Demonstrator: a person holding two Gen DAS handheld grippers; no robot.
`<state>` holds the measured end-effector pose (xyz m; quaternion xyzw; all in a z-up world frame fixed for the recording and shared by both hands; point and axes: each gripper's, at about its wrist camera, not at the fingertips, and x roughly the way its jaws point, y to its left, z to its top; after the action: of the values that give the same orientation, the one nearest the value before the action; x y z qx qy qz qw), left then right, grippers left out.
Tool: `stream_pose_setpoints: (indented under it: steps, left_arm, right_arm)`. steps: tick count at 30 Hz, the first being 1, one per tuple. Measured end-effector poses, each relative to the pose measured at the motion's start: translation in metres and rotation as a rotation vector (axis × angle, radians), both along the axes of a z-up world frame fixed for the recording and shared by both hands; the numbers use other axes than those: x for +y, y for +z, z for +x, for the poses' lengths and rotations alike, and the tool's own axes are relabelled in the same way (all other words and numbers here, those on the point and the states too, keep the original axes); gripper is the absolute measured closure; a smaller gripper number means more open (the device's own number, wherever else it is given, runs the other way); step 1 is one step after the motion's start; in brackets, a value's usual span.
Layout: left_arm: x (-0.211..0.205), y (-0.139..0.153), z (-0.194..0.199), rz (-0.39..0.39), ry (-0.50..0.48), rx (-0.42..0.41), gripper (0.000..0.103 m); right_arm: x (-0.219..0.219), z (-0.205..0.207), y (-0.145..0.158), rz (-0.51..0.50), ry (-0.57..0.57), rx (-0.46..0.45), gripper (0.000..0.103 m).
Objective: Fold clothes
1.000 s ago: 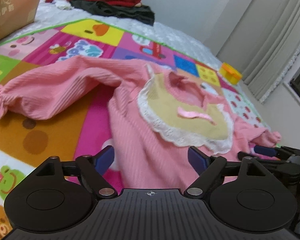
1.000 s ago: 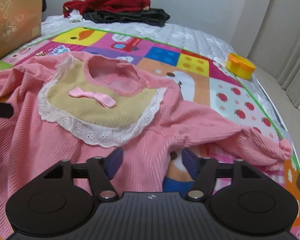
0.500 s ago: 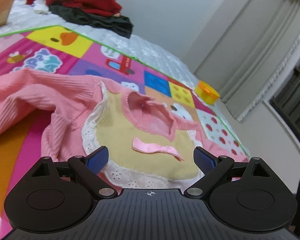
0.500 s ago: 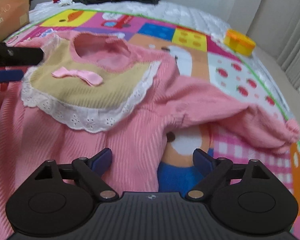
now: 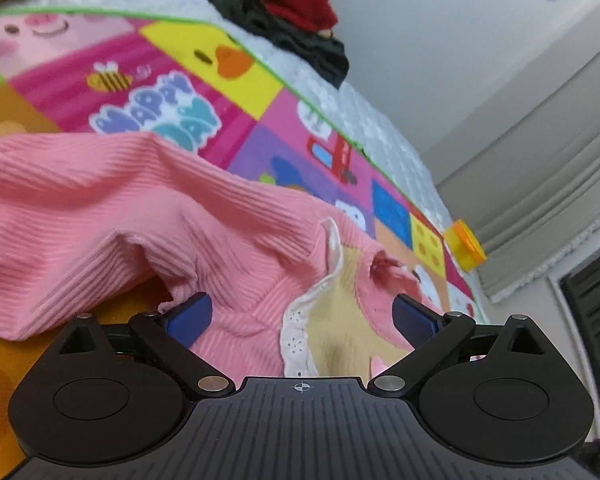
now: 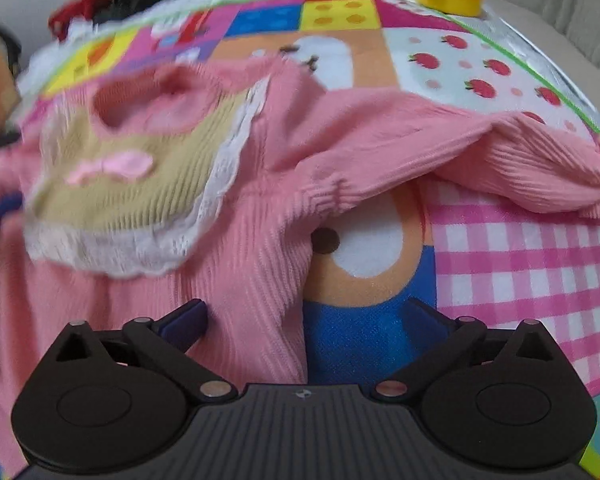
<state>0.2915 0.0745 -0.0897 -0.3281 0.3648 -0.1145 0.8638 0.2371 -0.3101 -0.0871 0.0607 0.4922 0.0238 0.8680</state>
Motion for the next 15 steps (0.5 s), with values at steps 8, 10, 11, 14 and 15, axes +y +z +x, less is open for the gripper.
stream_pose_setpoints:
  steps: [8,10,11,14,15]
  left_arm:
    - [0.039,0.014,-0.003,0.054,0.198,-0.047,0.002]
    - [0.044,0.019,-0.003,0.116,0.251,-0.035,0.002]
    - [0.046,0.022,-0.002,0.126,0.242,-0.029,0.002]
    - [0.049,0.031,0.001,0.084,0.137,-0.024,0.002]
    - [0.049,0.033,0.002,0.035,0.084,-0.034,0.002]
  right_arm:
    - [-0.017,0.0,0.062,-0.013,-0.036,-0.3,0.055]
    - [0.008,0.015,0.072,-0.106,0.06,-0.322,0.064]
    - [0.023,0.025,0.073,-0.111,0.109,-0.322,0.064]
    - [0.071,0.055,0.073,-0.05,0.264,-0.3,0.064]
    - [0.085,0.064,0.073,0.009,0.313,-0.281,0.064]
